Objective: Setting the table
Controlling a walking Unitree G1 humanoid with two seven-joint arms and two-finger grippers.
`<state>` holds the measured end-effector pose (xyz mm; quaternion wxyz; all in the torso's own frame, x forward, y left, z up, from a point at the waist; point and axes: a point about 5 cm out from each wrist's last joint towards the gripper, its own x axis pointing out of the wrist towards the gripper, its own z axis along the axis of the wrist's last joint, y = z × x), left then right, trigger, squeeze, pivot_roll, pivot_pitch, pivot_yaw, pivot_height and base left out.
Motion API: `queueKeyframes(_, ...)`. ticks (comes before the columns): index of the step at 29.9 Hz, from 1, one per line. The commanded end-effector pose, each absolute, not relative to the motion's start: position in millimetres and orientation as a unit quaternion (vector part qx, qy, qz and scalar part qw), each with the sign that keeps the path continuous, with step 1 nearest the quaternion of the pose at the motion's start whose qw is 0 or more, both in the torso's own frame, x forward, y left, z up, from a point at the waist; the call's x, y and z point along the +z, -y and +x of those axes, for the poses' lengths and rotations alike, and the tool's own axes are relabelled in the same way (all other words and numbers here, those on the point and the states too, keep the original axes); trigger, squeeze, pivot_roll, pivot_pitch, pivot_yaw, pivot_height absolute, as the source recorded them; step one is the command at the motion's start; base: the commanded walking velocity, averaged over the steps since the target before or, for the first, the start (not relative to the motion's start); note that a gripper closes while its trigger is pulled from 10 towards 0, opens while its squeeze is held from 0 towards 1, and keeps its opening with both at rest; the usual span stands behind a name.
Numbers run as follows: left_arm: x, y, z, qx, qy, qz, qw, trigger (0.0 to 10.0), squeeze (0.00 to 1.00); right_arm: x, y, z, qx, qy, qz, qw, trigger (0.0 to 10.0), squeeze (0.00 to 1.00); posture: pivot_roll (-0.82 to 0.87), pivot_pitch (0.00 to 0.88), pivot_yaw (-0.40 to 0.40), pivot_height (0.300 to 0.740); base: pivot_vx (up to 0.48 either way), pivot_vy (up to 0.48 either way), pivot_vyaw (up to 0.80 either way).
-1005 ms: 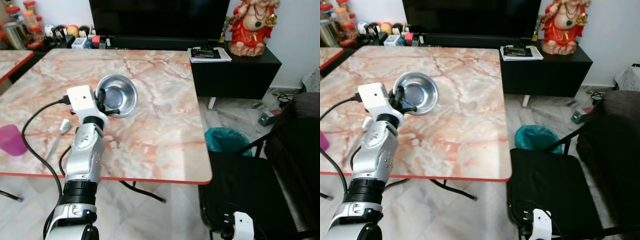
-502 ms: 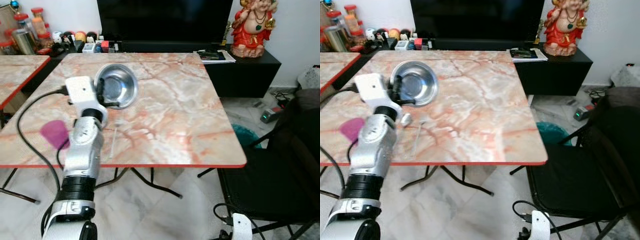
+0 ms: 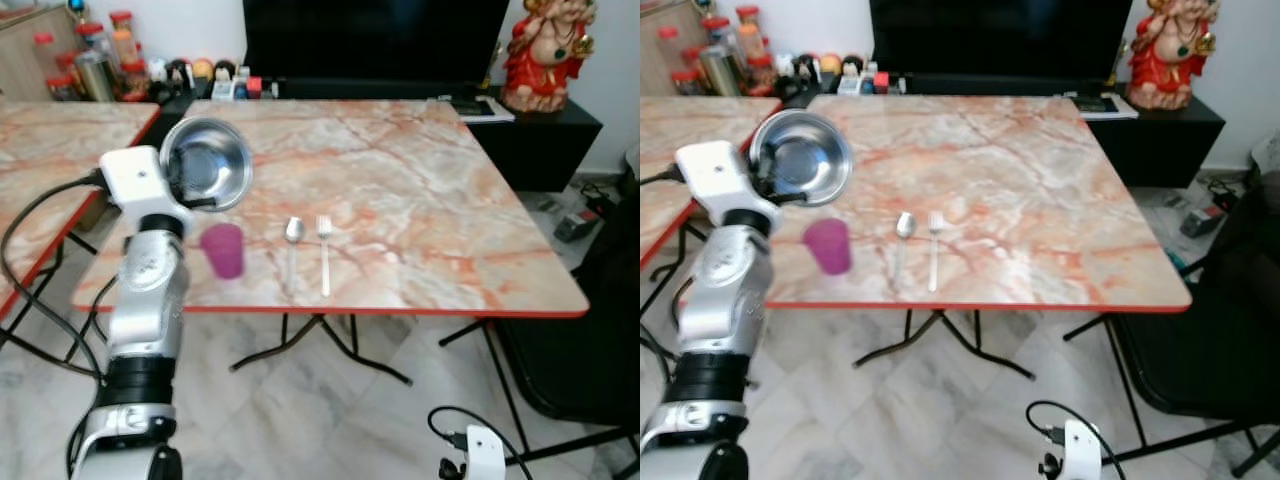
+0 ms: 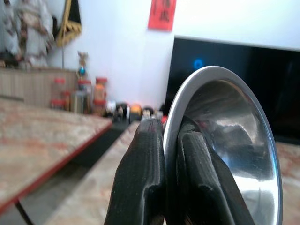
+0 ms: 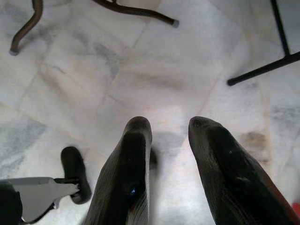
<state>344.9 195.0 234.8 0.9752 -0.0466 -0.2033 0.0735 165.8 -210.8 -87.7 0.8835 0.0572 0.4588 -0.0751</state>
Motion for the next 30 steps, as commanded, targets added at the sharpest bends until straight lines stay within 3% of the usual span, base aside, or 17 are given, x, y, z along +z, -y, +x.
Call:
queueKeyframes(1, 244, -186, 344, 0.062, 0.219, -0.045, 0.973, 10.0, 0.0, -87, 216, 164, -0.082, -0.46, 0.056, 0.882, 10.0, 0.0, 0.04, 0.0, -0.024, 0.74, 0.0, 0.48, 0.0)
queueKeyframes(30, 243, -234, 322, 0.162, 0.228, -0.018, 0.96, 10.0, 0.0, -87, 217, 165, -0.072, -0.462, 0.05, 0.882, 10.0, 0.0, 0.06, 0.0, -0.042, 0.74, 0.0, 0.48, 0.0)
